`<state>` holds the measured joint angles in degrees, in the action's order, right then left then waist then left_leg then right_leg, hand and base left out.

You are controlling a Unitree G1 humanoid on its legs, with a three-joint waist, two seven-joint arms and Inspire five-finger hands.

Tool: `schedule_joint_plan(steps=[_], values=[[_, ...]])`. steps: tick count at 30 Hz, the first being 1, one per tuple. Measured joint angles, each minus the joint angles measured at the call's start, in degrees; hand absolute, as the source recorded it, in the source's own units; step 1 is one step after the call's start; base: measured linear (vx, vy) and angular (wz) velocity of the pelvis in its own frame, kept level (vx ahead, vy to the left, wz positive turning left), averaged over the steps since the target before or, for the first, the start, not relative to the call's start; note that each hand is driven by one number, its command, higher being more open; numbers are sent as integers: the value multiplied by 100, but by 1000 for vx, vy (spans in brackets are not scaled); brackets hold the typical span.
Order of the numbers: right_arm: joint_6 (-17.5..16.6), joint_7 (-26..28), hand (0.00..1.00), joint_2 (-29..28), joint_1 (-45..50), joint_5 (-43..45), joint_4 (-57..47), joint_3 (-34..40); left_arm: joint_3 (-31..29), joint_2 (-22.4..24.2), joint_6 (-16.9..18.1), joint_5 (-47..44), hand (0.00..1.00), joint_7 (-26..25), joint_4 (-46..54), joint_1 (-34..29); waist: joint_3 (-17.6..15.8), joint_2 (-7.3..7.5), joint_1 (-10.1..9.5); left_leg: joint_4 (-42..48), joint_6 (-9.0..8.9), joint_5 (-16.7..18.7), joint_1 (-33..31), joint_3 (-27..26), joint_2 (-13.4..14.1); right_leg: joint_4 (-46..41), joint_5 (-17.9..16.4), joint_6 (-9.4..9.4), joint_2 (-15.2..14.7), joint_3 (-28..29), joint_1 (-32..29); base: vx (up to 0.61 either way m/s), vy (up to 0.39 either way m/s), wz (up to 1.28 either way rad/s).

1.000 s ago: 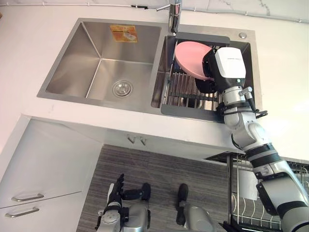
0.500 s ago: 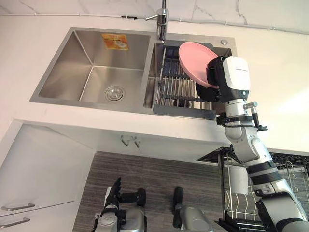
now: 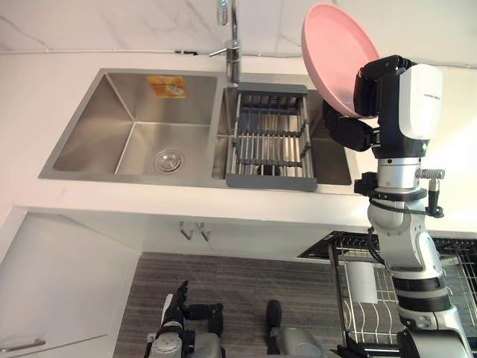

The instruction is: Walk over to the sink, pick up the cup, carry it to the dishwasher, place the cup inside the dishwasher, then close the dishwasher door

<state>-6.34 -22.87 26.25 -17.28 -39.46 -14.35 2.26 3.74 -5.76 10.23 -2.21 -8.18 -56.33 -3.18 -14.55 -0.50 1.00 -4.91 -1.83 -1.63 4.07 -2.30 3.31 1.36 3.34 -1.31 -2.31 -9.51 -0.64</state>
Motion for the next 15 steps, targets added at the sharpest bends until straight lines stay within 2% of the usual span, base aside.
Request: schedule_joint_plan(steps=[7, 15], values=[[-102, 21, 0, -247, 808, 9, -528, 231, 6, 5, -47, 20, 100, 44, -106, -4, 88, -3, 145, 0, 44, 70, 230, -192, 29, 44, 21, 13, 53, 180, 162, -21, 1, -15], [-167, 155, 0, -578, 1801, 163, -992, 254, 12, 22, -66, 141, 100, 76, -221, 3, 145, 0, 183, 1, 30, 128, 477, -335, 63, 73, 28, 22, 104, 314, 356, -14, -4, -9]])
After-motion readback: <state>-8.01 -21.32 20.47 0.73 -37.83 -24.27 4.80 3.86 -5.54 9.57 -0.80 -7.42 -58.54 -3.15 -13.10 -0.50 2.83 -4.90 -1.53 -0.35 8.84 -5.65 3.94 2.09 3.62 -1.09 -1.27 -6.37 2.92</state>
